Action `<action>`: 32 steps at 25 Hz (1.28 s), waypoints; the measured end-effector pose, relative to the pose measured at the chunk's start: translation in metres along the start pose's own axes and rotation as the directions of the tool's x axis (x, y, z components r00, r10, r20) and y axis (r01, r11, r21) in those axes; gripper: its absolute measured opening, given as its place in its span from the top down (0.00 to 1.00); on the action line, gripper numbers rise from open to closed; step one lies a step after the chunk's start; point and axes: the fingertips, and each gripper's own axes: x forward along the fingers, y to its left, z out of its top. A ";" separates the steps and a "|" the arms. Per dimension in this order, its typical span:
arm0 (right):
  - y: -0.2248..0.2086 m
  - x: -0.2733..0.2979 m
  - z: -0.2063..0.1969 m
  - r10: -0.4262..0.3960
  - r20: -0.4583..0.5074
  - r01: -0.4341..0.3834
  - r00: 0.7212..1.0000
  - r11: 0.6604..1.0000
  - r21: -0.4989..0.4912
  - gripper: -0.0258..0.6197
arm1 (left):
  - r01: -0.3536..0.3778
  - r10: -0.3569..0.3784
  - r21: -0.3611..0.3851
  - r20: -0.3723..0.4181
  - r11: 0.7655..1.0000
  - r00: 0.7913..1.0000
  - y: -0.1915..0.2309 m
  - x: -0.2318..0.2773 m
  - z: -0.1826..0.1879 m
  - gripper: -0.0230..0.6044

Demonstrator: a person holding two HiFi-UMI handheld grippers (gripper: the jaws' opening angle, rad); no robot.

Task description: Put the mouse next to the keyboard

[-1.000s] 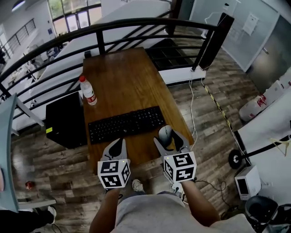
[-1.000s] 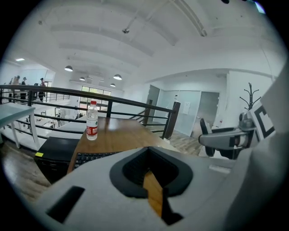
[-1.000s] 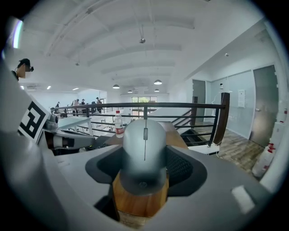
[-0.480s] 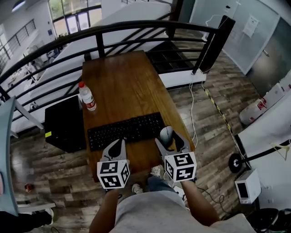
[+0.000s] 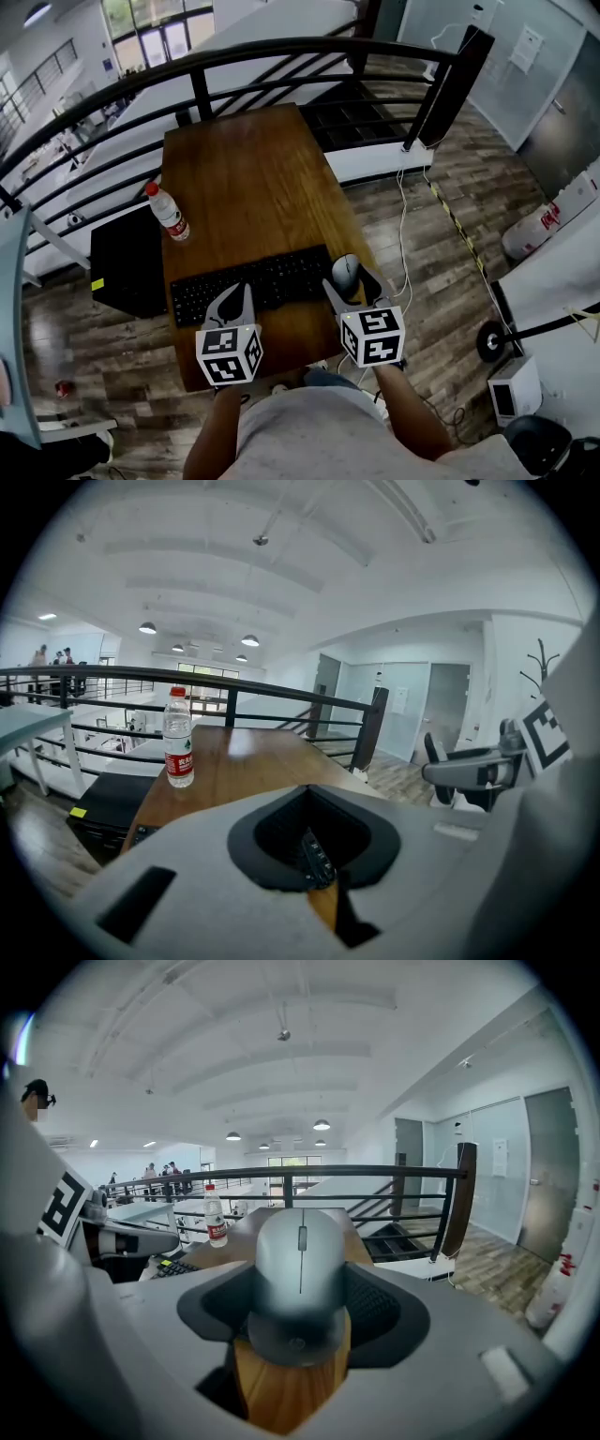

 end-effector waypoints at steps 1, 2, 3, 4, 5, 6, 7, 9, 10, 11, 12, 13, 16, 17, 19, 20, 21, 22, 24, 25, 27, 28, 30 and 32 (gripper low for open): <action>-0.007 0.004 0.000 -0.002 -0.005 0.002 1.000 1.000 0.001 0.50 | -0.003 0.003 0.000 -0.002 1.000 1.000 -0.001 0.006 0.001 0.97; -0.014 0.008 -0.001 -0.003 -0.011 0.003 1.000 1.000 0.002 0.50 | -0.007 0.007 0.001 -0.006 1.000 1.000 -0.002 0.012 0.001 0.97; -0.020 0.012 -0.002 -0.003 -0.017 0.003 1.000 1.000 0.003 0.50 | -0.010 0.010 0.003 -0.010 1.000 1.000 -0.003 0.018 0.001 0.97; -0.026 0.017 -0.004 -0.004 -0.024 0.004 1.000 1.000 0.004 0.50 | -0.013 0.013 0.007 -0.015 1.000 1.000 -0.004 0.023 0.001 0.97; -0.032 0.022 -0.005 -0.005 -0.032 0.005 0.999 1.000 0.004 0.50 | -0.015 0.016 0.011 -0.020 1.000 1.000 -0.006 0.029 0.000 0.97; -0.038 0.026 -0.006 -0.005 -0.040 0.006 0.999 1.000 0.003 0.50 | -0.017 0.017 0.014 -0.023 1.000 1.000 -0.007 0.034 0.001 0.97; -0.043 0.031 -0.007 -0.006 -0.048 0.006 0.999 1.000 0.003 0.50 | -0.019 0.020 0.015 -0.026 1.000 0.999 -0.008 0.039 0.001 0.97; -0.053 0.039 -0.008 -0.006 -0.062 0.006 0.998 1.000 0.004 0.50 | -0.026 0.026 0.017 -0.032 1.000 0.999 -0.009 0.049 0.003 0.97; -0.057 0.044 -0.009 -0.005 -0.070 0.005 0.998 1.000 0.004 0.50 | -0.029 0.030 0.016 -0.035 0.999 0.999 -0.008 0.053 0.003 0.97; -0.061 0.048 -0.011 -0.004 -0.079 0.004 0.997 1.000 0.004 0.50 | -0.033 0.034 0.014 -0.038 0.999 0.999 -0.008 0.057 0.003 0.97; -0.063 0.052 -0.012 -0.003 -0.087 0.003 0.996 1.000 0.003 0.50 | -0.037 0.037 0.013 -0.042 0.999 0.998 -0.007 0.061 0.002 0.97; -0.066 0.055 -0.014 -0.002 -0.095 0.002 0.995 1.000 0.004 0.50 | -0.039 0.040 0.013 -0.044 0.999 0.998 -0.007 0.063 0.002 0.97; -0.074 0.065 -0.021 0.000 -0.122 0.001 0.993 1.000 0.005 0.50 | -0.045 0.046 0.013 -0.050 0.999 0.998 -0.007 0.070 0.003 0.97; -0.077 0.068 -0.025 0.000 -0.135 0.001 0.991 1.000 0.005 0.50 | -0.047 0.048 0.014 -0.051 0.999 0.998 -0.007 0.072 0.003 0.97; -0.082 0.076 -0.034 0.000 -0.168 0.001 0.986 1.000 0.007 0.50 | -0.052 0.053 0.012 -0.053 0.999 0.997 -0.006 0.075 0.003 0.97; -0.084 0.080 -0.040 0.000 -0.186 0.001 0.982 1.000 0.008 0.50 | -0.055 0.055 0.011 -0.053 0.998 0.997 -0.004 0.076 0.003 0.97; -0.086 0.083 -0.046 -0.001 -0.206 0.003 0.978 1.000 0.009 0.50 | -0.058 0.058 0.010 -0.054 0.998 0.997 -0.003 0.077 0.003 0.97; -0.087 0.086 -0.051 -0.001 -0.226 0.004 0.974 1.000 0.011 0.50 | -0.061 0.061 0.008 -0.056 0.998 0.997 -0.001 0.077 0.003 0.97; -0.090 0.091 -0.062 0.000 -0.262 0.004 0.965 1.000 0.017 0.50 | -0.066 0.066 0.005 -0.061 0.998 0.996 0.001 0.078 0.002 0.97; -0.091 0.094 -0.067 0.002 -0.278 0.004 0.961 1.000 0.021 0.50 | -0.068 0.069 0.004 -0.063 0.998 0.996 0.002 0.079 0.001 0.97; -0.092 0.098 -0.075 0.003 -0.305 0.005 0.952 1.000 0.026 0.50 | -0.071 0.071 0.002 -0.066 0.997 0.995 0.004 0.079 0.001 0.97; -0.093 0.099 -0.079 0.003 -0.317 0.006 0.949 1.000 0.027 0.50 | -0.072 0.072 0.001 -0.066 0.997 0.995 0.004 0.079 0.001 0.97; -0.095 0.103 -0.084 0.000 -0.335 0.010 0.942 1.000 0.029 0.50 | -0.073 0.073 -0.001 -0.067 0.997 0.995 0.005 0.080 0.001 0.97; -0.098 0.107 -0.088 -0.005 -0.356 0.018 0.934 0.999 0.034 0.50 | -0.073 0.073 -0.005 -0.066 0.997 0.995 0.005 0.081 0.002 0.97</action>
